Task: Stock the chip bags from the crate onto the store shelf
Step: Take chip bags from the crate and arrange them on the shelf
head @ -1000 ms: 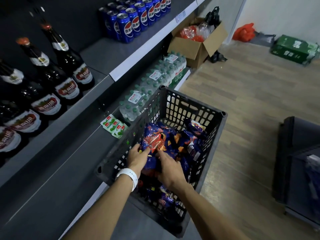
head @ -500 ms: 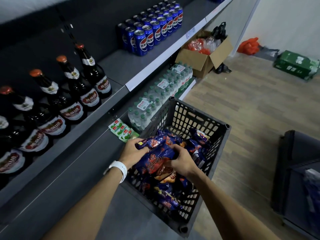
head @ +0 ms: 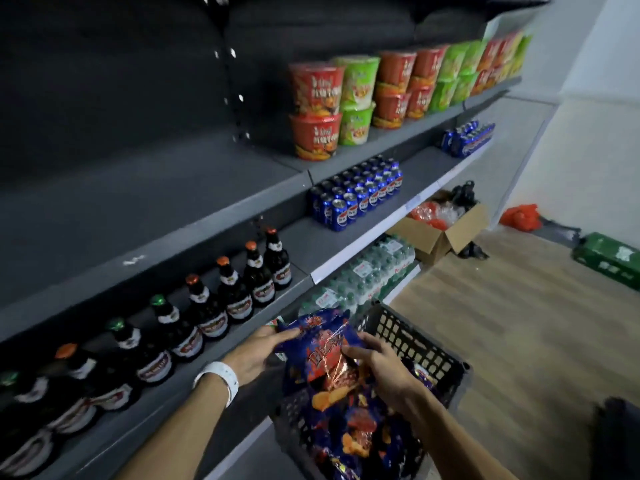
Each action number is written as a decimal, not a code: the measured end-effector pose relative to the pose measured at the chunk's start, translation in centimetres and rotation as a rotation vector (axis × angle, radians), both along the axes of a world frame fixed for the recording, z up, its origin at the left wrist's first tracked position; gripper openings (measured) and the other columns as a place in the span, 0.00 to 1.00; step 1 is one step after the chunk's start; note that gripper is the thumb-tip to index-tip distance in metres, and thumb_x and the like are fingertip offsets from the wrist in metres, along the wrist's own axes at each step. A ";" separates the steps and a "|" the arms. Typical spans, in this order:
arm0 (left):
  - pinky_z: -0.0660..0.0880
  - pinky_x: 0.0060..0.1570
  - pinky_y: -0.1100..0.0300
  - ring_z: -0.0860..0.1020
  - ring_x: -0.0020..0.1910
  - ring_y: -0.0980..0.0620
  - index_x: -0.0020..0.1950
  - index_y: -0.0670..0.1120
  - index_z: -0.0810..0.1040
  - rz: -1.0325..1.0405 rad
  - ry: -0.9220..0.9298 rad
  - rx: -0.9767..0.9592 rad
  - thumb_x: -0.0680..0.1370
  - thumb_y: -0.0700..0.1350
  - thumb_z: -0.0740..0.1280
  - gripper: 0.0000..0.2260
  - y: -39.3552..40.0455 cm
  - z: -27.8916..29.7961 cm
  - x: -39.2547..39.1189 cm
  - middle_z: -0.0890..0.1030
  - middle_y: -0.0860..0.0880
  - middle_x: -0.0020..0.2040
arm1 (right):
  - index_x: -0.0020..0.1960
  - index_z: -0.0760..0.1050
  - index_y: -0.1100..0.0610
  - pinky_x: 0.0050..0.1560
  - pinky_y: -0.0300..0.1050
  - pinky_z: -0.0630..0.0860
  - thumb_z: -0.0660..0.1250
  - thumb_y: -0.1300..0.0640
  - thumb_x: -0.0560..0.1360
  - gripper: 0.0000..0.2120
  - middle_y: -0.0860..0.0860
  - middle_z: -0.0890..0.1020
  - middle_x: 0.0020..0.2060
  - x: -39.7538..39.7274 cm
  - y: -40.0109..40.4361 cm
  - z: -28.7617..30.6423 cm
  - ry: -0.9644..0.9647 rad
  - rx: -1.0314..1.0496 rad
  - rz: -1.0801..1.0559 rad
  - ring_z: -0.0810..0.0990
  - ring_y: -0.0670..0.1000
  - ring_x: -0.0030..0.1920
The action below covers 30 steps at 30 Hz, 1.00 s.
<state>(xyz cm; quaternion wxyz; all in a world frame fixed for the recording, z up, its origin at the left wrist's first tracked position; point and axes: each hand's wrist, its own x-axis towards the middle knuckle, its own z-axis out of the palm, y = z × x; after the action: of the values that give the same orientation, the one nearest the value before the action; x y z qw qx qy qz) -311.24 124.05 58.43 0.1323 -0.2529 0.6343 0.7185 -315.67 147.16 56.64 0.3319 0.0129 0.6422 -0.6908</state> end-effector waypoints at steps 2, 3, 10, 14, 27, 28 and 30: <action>0.75 0.44 0.55 0.80 0.43 0.48 0.52 0.42 0.80 0.013 0.070 -0.009 0.81 0.37 0.62 0.07 -2.2 3.5 1.6 0.82 0.40 0.51 | 0.60 0.75 0.61 0.42 0.50 0.82 0.71 0.65 0.76 0.13 0.54 0.87 0.42 0.7 -2.8 3.7 0.009 -0.065 -0.029 0.85 0.51 0.37; 0.74 0.42 0.55 0.79 0.42 0.48 0.51 0.44 0.80 0.049 0.106 -0.003 0.81 0.37 0.61 0.08 -3.2 5.6 2.7 0.81 0.40 0.51 | 0.58 0.76 0.59 0.47 0.53 0.81 0.70 0.64 0.77 0.11 0.53 0.87 0.42 1.4 -4.5 5.5 0.049 -0.075 -0.020 0.85 0.51 0.39; 0.69 0.67 0.54 0.76 0.65 0.51 0.70 0.45 0.72 0.232 0.252 0.044 0.76 0.61 0.66 0.28 -10.2 17.4 14.6 0.78 0.46 0.66 | 0.57 0.75 0.56 0.48 0.45 0.78 0.69 0.50 0.79 0.12 0.53 0.84 0.48 8.0 -18.0 13.7 0.363 -0.011 0.152 0.83 0.48 0.46; 0.76 0.48 0.69 0.82 0.52 0.57 0.61 0.48 0.77 0.323 0.315 -0.304 0.73 0.39 0.74 0.18 -14.6 21.4 24.5 0.85 0.53 0.54 | 0.61 0.72 0.55 0.64 0.53 0.75 0.70 0.39 0.74 0.24 0.54 0.83 0.55 14.8 -25.7 17.6 0.406 -0.035 0.298 0.82 0.52 0.55; 0.69 0.70 0.52 0.75 0.65 0.56 0.76 0.51 0.61 0.681 0.249 -0.411 0.65 0.51 0.81 0.45 -28.3 26.1 60.3 0.77 0.54 0.67 | 0.58 0.82 0.50 0.42 0.31 0.76 0.73 0.46 0.72 0.16 0.44 0.87 0.47 45.8 -42.0 27.2 0.489 -0.174 1.010 0.86 0.42 0.47; 0.68 0.70 0.52 0.75 0.66 0.56 0.76 0.51 0.61 0.692 0.241 -0.417 0.66 0.51 0.81 0.44 -29.3 26.1 62.7 0.76 0.54 0.67 | 0.58 0.82 0.51 0.44 0.33 0.78 0.74 0.45 0.71 0.18 0.45 0.87 0.47 48.1 -43.4 26.9 0.503 -0.173 1.023 0.86 0.44 0.47; 0.68 0.70 0.52 0.74 0.67 0.56 0.77 0.51 0.61 0.734 0.242 -0.418 0.65 0.53 0.81 0.46 -31.4 26.4 67.3 0.75 0.55 0.69 | 0.59 0.81 0.51 0.52 0.42 0.79 0.75 0.43 0.68 0.22 0.46 0.87 0.46 52.7 -45.9 27.0 0.509 -0.177 1.024 0.86 0.46 0.48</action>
<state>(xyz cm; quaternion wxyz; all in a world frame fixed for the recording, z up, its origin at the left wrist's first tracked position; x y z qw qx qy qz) -243.95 92.69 84.82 -0.2611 -0.3969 0.6449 0.5986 -262.96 101.29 83.64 0.4587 -0.4940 0.5659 -0.4748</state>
